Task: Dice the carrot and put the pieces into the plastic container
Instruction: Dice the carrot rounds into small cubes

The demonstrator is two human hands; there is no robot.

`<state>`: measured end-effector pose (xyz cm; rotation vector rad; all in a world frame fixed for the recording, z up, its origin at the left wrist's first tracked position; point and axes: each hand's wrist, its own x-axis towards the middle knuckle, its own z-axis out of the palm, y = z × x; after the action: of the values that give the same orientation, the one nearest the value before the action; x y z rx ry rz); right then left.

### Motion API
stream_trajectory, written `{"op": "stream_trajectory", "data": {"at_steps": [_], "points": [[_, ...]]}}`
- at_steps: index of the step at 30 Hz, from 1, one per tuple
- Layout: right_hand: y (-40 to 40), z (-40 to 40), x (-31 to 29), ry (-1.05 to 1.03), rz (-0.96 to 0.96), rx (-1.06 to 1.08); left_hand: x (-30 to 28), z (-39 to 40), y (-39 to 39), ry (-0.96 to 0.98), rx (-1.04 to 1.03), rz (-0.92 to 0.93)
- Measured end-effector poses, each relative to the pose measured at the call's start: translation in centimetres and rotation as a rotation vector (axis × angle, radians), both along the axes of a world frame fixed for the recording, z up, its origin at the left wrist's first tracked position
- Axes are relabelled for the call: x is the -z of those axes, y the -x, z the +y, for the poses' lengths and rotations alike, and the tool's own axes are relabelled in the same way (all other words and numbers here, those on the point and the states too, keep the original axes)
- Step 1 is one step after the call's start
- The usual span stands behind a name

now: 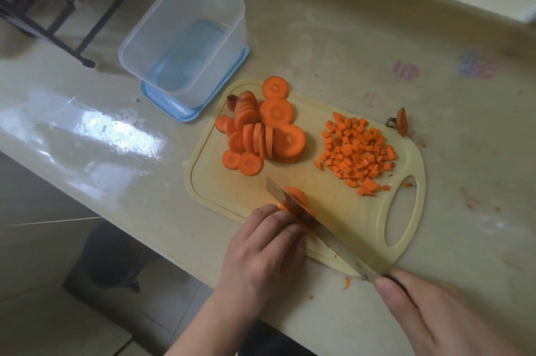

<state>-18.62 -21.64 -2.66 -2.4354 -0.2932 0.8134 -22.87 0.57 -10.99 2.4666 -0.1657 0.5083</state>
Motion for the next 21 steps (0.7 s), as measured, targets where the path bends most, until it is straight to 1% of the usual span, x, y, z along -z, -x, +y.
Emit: {"op": "stream_trajectory", "data": {"at_steps": [2,3,5,8,10,11,14,16,17,18,19,21], "points": [[0.5,-1.1,0.4,0.008,-0.206,0.008,0.0,0.1,0.3,-0.004,-0.005,0.001],[0.7,-1.2,0.3,0.027,-0.244,0.042,0.1,0.1,0.3,-0.009,-0.005,-0.003],[1.3,-1.2,0.3,0.038,-0.177,0.073,0.2,0.0,0.4,-0.018,0.0,-0.014],[2.1,-1.4,0.7,0.063,-0.154,0.109,0.3,0.1,0.4,-0.002,0.003,-0.017],[2.1,-1.2,0.4,0.095,-0.039,0.147,0.3,0.1,0.5,0.004,0.001,-0.023],[2.1,-1.4,0.6,0.099,-0.014,0.118,0.3,0.1,0.5,0.003,0.0,-0.025],[1.8,-1.5,0.4,0.141,-0.116,-0.01,0.2,0.0,0.3,0.002,-0.012,-0.033],[1.8,-0.4,0.1,0.182,-0.055,-0.031,0.3,0.0,0.4,0.013,-0.015,-0.036],[1.9,0.0,0.1,0.211,-0.068,-0.018,0.4,0.0,0.4,0.022,-0.012,-0.036],[1.4,0.3,0.0,0.243,-0.036,-0.052,0.4,0.1,0.4,0.026,-0.009,-0.034],[0.8,0.6,0.0,0.236,0.013,-0.086,0.5,0.1,0.4,0.022,-0.003,-0.03],[-0.6,1.1,0.1,0.053,0.025,-0.097,0.5,0.1,0.4,0.003,0.01,-0.021]]}}
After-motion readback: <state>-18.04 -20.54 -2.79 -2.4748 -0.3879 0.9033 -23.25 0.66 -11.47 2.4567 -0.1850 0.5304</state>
